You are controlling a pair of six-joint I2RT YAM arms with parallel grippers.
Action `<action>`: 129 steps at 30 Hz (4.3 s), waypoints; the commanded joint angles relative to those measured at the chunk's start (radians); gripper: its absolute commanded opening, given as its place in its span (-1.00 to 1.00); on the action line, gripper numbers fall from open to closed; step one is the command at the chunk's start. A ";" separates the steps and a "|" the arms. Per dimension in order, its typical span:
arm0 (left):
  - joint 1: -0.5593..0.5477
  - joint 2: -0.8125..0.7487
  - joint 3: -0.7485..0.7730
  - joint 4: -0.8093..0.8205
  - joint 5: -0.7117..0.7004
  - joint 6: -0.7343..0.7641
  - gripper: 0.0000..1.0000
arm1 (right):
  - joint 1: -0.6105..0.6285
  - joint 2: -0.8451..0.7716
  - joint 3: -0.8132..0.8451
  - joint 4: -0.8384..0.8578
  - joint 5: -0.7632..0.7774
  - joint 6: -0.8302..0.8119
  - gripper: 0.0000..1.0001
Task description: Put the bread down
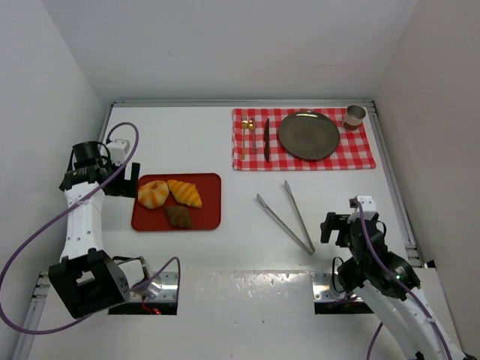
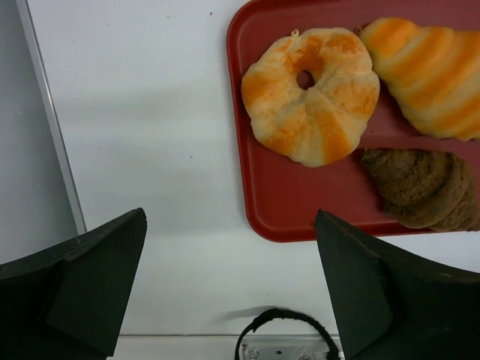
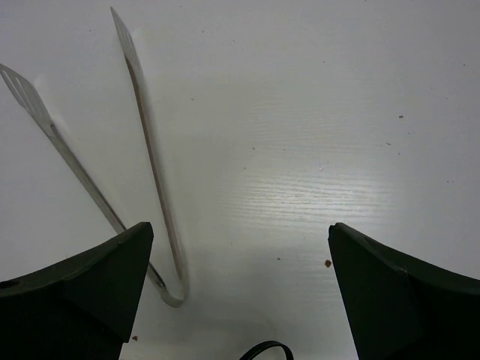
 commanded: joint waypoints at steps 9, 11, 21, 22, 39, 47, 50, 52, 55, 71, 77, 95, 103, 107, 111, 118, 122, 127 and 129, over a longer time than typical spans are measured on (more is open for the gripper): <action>0.056 0.024 0.166 -0.007 0.218 -0.061 1.00 | 0.002 0.381 0.172 0.095 -0.227 -0.212 0.80; 0.056 0.025 0.177 -0.007 0.218 -0.074 1.00 | 0.034 0.654 0.263 0.030 -0.283 -0.221 1.00; 0.036 -0.037 0.101 -0.007 0.112 -0.051 1.00 | 0.175 0.880 0.129 0.328 -0.338 -0.322 1.00; 0.036 -0.037 0.101 -0.007 0.112 -0.051 1.00 | 0.175 0.907 0.118 0.354 -0.381 -0.333 1.00; 0.036 -0.028 0.133 -0.007 0.103 -0.070 1.00 | 0.103 1.329 0.152 0.664 -0.355 -0.309 0.52; 0.036 -0.037 0.133 -0.007 0.093 -0.070 1.00 | 0.105 1.300 0.111 0.721 -0.355 -0.316 0.59; 0.036 -0.028 0.133 -0.007 0.093 -0.070 1.00 | 0.102 1.329 0.140 0.709 -0.343 -0.312 0.29; 0.036 -0.028 0.133 -0.007 0.093 -0.070 1.00 | 0.103 1.339 0.166 0.666 -0.330 -0.303 0.02; 0.036 -0.028 0.133 -0.007 0.093 -0.070 1.00 | 0.111 1.290 0.276 0.532 -0.314 -0.292 -0.01; 0.036 0.000 0.154 -0.007 0.103 -0.070 1.00 | 0.216 1.139 0.865 -0.069 -0.425 -0.253 -0.12; 0.036 0.000 0.154 -0.007 0.083 -0.070 1.00 | 0.316 1.292 0.975 0.152 -0.470 -0.316 -0.15; 0.036 -0.011 0.096 -0.007 0.026 -0.070 1.00 | 0.396 1.937 1.416 0.227 -0.591 -0.425 0.08; 0.036 0.009 0.096 0.002 0.017 -0.070 1.00 | 0.384 1.989 1.428 0.188 -0.599 -0.387 0.08; 0.036 0.009 0.096 0.002 0.017 -0.070 1.00 | 0.382 1.998 1.447 0.149 -0.605 -0.388 -0.26; 0.036 0.018 0.096 0.011 0.017 -0.061 1.00 | 0.382 1.980 1.451 0.144 -0.605 -0.402 -0.99; 0.036 0.018 0.096 0.011 0.008 -0.061 1.00 | 0.372 1.929 1.500 0.117 -0.602 -0.398 -0.99; 0.036 0.018 0.096 0.021 0.008 -0.061 1.00 | 0.355 1.876 1.501 0.132 -0.602 -0.385 -0.99; 0.036 0.018 0.096 0.021 -0.002 -0.061 1.00 | 0.241 1.738 1.409 0.224 -0.628 -0.329 -0.99; 0.036 0.028 0.087 0.021 -0.002 -0.061 1.00 | 0.175 1.689 1.360 0.233 -0.626 -0.333 -0.99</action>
